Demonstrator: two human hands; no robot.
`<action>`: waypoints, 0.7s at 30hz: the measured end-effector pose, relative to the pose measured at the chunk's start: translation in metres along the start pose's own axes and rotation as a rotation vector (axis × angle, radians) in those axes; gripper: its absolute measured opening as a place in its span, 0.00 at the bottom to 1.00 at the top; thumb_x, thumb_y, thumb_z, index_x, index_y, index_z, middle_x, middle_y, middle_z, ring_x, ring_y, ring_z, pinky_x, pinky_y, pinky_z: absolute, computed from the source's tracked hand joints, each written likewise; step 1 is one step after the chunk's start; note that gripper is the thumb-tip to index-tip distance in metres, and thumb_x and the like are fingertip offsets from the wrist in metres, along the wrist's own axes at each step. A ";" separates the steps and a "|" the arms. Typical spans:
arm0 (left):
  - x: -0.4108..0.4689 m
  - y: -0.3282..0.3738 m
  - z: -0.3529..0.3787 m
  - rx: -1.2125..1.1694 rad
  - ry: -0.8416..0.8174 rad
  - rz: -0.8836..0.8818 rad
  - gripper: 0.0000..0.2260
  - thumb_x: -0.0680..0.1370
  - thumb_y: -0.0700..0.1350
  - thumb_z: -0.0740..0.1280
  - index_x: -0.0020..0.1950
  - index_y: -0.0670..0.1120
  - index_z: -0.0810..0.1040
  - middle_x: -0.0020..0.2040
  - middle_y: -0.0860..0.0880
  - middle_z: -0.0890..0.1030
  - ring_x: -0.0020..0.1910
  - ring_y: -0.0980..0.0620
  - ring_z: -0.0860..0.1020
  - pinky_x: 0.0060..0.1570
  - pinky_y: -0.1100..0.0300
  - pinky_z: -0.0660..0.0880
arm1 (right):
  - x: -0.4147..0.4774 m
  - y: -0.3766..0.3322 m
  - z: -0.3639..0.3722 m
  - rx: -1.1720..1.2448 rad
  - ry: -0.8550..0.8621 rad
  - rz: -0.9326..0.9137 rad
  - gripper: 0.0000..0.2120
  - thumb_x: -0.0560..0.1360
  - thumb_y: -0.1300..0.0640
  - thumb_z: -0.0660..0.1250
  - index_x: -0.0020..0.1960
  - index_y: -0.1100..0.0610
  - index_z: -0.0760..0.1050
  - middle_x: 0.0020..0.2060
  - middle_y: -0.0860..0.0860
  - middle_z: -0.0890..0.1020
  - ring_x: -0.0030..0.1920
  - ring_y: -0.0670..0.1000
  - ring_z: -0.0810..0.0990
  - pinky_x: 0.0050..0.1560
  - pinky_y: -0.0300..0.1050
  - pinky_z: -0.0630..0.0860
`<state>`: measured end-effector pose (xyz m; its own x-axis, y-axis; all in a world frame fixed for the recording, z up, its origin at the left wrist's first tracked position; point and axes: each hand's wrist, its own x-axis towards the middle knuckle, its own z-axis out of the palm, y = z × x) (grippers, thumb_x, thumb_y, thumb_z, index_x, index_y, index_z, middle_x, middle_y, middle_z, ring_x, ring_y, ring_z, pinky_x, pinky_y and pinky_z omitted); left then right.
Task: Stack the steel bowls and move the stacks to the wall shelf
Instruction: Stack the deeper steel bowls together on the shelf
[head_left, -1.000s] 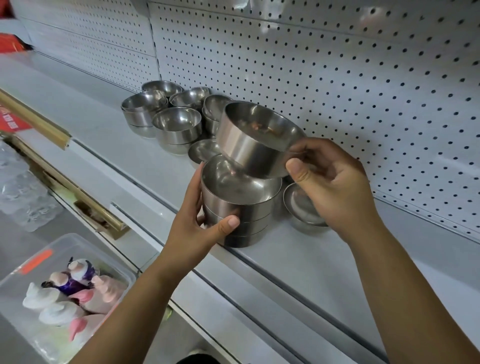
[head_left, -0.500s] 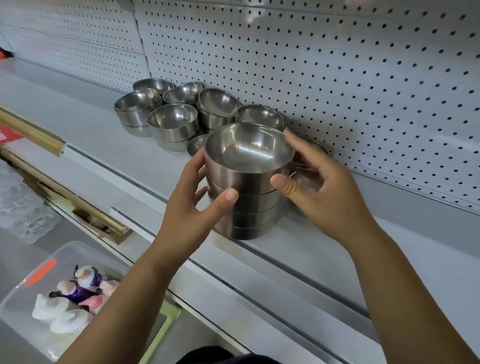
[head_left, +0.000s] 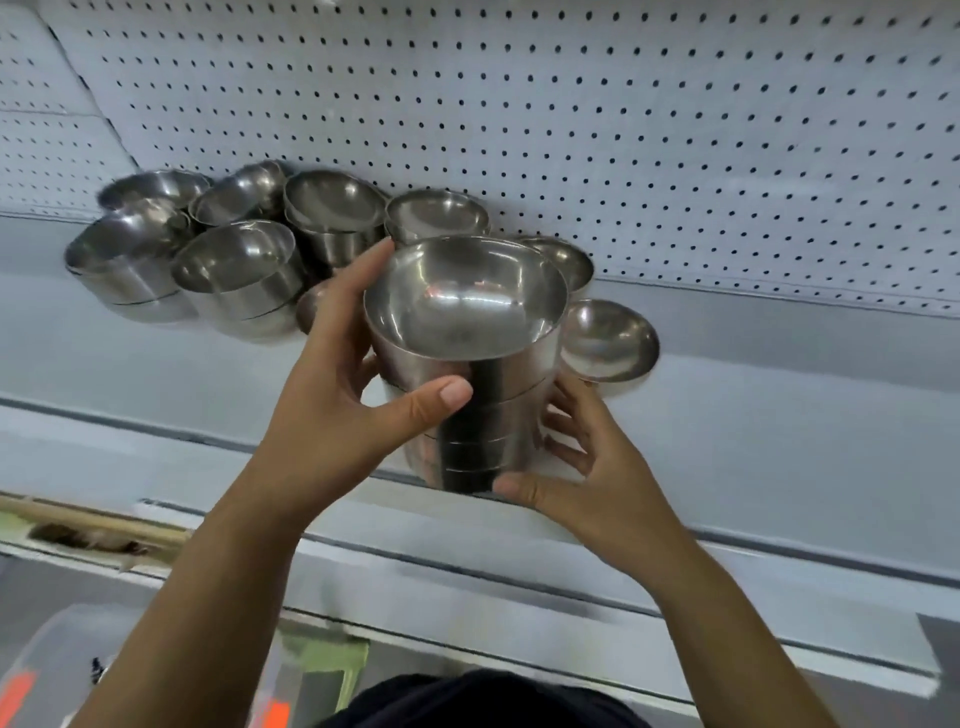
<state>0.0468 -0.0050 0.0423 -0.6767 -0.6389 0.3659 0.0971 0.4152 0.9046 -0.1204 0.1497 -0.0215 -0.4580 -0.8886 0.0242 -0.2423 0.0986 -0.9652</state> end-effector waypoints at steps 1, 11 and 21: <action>0.001 -0.002 -0.001 -0.017 -0.023 0.007 0.45 0.68 0.51 0.78 0.81 0.54 0.59 0.75 0.56 0.70 0.74 0.53 0.72 0.69 0.52 0.74 | 0.000 0.002 0.004 -0.011 0.013 0.016 0.51 0.61 0.44 0.85 0.75 0.28 0.60 0.69 0.32 0.73 0.69 0.37 0.74 0.71 0.51 0.74; 0.014 -0.017 -0.018 -0.076 -0.234 0.010 0.52 0.68 0.51 0.78 0.83 0.59 0.48 0.77 0.63 0.67 0.75 0.57 0.70 0.71 0.45 0.70 | -0.003 0.004 0.044 -0.067 0.200 0.073 0.55 0.61 0.50 0.86 0.77 0.33 0.56 0.65 0.30 0.75 0.65 0.34 0.75 0.61 0.32 0.77; 0.018 -0.015 -0.010 -0.202 -0.421 0.054 0.51 0.65 0.49 0.81 0.80 0.65 0.53 0.79 0.59 0.66 0.76 0.56 0.69 0.71 0.56 0.72 | -0.036 0.002 0.052 -0.032 0.445 0.040 0.48 0.60 0.58 0.87 0.74 0.48 0.70 0.61 0.44 0.83 0.61 0.49 0.83 0.58 0.42 0.81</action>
<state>0.0402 -0.0291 0.0371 -0.9000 -0.2841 0.3305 0.2521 0.2793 0.9265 -0.0597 0.1590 -0.0376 -0.7892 -0.6054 0.1033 -0.2402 0.1494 -0.9592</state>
